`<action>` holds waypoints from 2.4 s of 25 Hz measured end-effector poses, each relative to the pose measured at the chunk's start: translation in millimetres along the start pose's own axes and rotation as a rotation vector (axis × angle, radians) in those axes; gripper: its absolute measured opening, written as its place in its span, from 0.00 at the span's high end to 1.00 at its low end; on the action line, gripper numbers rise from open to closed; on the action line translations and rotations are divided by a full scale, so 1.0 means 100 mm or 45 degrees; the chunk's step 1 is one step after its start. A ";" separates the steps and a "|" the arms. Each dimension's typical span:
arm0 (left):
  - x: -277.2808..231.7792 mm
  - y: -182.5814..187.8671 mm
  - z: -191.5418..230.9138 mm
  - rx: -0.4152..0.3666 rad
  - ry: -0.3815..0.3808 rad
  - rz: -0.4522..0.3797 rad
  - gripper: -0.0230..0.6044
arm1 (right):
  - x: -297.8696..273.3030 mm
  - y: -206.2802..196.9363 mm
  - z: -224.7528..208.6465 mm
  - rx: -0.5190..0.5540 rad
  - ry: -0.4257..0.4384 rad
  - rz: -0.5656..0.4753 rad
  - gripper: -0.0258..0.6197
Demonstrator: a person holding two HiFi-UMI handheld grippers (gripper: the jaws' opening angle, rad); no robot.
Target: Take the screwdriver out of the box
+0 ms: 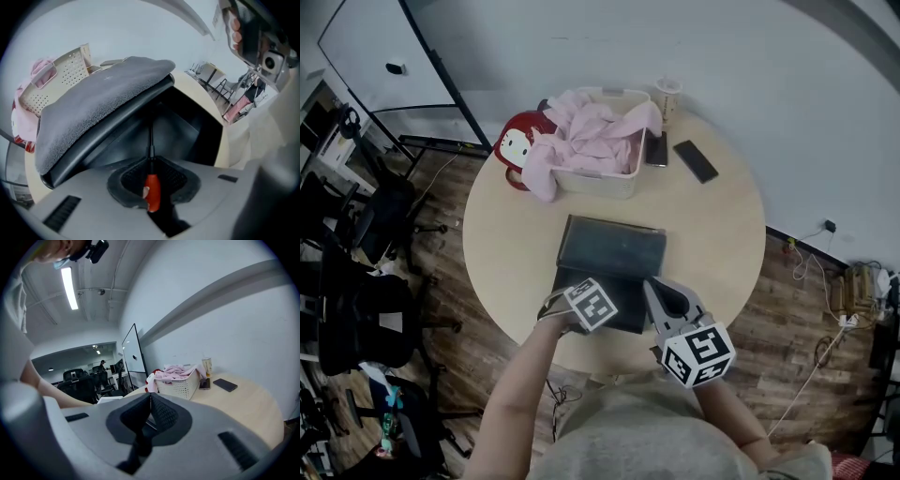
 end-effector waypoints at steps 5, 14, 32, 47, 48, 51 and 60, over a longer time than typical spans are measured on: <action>0.04 0.03 -0.03 -0.074 0.049 0.020 0.88 | 0.09 -0.01 0.02 -0.012 -0.020 -0.007 0.96; 0.29 0.03 -0.14 -0.132 0.102 -0.009 0.88 | 0.35 -0.06 0.16 -0.017 -0.055 -0.034 0.96; 0.95 -0.06 -0.63 -0.149 0.291 -0.343 0.88 | 0.98 -0.24 0.70 -0.005 -0.120 -0.070 0.96; 1.44 -0.72 -1.61 -0.023 0.407 -0.667 0.88 | 1.74 -0.54 1.38 0.032 -0.156 -0.088 0.96; 1.48 -0.76 -1.68 -0.009 0.418 -0.695 0.88 | 1.79 -0.56 1.41 0.035 -0.154 -0.086 0.96; 1.61 -0.89 -1.86 0.045 0.450 -0.791 0.88 | 1.89 -0.62 1.52 0.044 -0.146 -0.080 0.96; 2.01 -1.30 -2.36 0.269 0.489 -1.114 0.88 | 2.13 -0.76 1.84 0.070 -0.106 -0.065 0.96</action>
Point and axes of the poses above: the fingertips, and each gripper's own axes: x backward along the fingers, z to its left, y out of its top, the point moved 5 cm from there along x, backward along the fingers, and after that the axes turned 8 degrees about -y, right-handed, at the moved point
